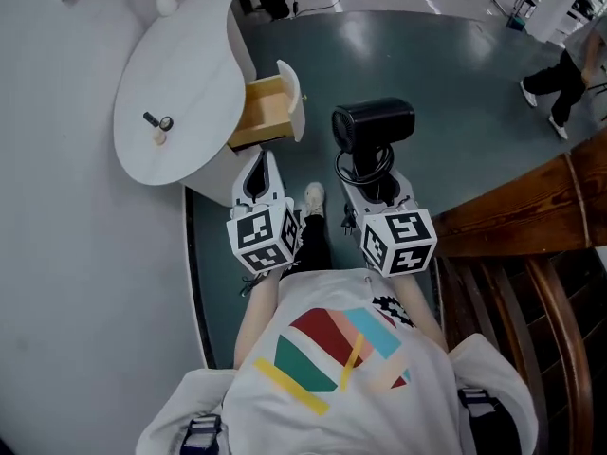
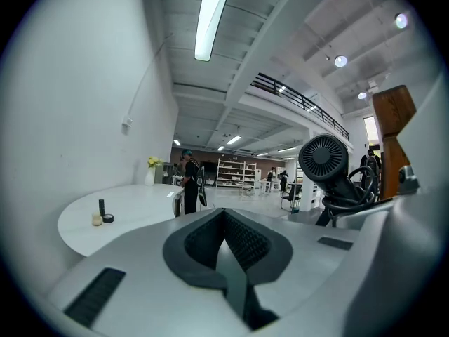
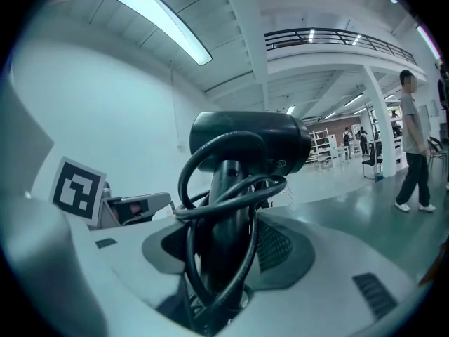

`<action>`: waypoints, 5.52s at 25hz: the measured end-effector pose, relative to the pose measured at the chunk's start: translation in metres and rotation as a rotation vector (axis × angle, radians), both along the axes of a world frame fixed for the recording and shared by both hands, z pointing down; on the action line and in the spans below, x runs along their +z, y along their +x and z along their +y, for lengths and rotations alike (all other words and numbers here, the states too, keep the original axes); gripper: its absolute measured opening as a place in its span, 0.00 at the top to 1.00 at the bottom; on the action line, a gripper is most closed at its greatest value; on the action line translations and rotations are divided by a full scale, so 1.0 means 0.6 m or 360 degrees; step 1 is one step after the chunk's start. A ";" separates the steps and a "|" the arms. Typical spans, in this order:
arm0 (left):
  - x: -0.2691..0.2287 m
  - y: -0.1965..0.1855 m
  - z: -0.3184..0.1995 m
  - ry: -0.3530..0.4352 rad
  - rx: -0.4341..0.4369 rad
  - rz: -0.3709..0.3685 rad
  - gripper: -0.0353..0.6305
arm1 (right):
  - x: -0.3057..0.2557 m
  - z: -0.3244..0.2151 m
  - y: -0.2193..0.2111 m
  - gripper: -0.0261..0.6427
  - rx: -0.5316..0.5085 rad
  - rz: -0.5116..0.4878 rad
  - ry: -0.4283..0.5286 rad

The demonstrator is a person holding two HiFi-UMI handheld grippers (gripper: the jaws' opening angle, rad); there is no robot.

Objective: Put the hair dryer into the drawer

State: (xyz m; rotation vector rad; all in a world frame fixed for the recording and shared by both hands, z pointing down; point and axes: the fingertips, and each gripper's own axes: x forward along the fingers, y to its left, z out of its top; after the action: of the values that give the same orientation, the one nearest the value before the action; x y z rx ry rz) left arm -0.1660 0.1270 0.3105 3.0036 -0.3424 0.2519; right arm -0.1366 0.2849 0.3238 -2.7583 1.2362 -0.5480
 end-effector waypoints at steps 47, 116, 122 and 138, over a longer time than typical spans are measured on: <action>-0.040 0.624 -0.433 0.0061 -0.0372 0.0033 0.92 | -0.019 -0.514 0.667 0.63 -0.0531 -0.0046 -0.0050; 0.038 0.331 -0.508 -0.0101 -0.1349 -0.0122 0.92 | 0.326 -0.510 0.512 0.63 -0.2153 -0.0267 -0.1801; 0.043 0.333 -0.507 -0.0113 -0.1342 -0.0140 0.92 | 0.374 -0.501 0.509 0.63 -0.2206 -0.0295 -0.2026; 0.097 0.286 -0.531 -0.0207 -0.1420 -0.0224 0.92 | 0.475 -0.580 0.488 0.63 -0.2274 -0.0012 -0.2260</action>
State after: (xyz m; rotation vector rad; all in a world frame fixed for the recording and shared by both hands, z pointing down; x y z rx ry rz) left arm 0.0058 -0.1917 0.3687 2.4000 -1.5196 0.3628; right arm 0.1561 -0.0632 0.6087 -1.4798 3.7007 -2.0535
